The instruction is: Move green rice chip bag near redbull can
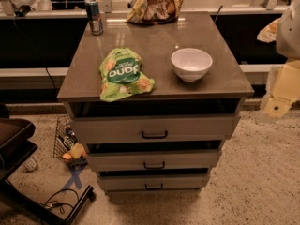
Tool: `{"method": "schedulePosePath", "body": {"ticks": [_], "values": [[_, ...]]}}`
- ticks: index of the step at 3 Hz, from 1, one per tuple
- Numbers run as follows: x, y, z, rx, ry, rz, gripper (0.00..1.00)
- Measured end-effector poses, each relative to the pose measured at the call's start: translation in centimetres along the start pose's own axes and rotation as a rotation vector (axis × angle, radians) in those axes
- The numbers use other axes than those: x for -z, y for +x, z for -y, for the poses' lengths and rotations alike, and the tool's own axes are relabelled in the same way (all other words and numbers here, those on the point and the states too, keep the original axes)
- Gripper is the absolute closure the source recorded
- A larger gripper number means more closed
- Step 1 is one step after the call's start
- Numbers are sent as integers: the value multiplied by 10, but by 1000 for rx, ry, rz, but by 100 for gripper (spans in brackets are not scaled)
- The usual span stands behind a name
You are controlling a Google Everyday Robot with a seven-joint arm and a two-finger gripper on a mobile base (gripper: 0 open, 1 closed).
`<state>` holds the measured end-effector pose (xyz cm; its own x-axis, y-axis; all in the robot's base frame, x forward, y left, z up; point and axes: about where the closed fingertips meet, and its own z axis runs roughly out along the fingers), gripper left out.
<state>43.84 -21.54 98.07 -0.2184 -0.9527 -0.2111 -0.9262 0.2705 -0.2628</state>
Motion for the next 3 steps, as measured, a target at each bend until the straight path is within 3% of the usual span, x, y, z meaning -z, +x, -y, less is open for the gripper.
{"method": "schedulePosePath", "body": {"ticks": [2, 3], "values": [[9, -3, 5, -25, 29, 6, 0], [17, -40, 36, -74, 84, 63, 0]]}}
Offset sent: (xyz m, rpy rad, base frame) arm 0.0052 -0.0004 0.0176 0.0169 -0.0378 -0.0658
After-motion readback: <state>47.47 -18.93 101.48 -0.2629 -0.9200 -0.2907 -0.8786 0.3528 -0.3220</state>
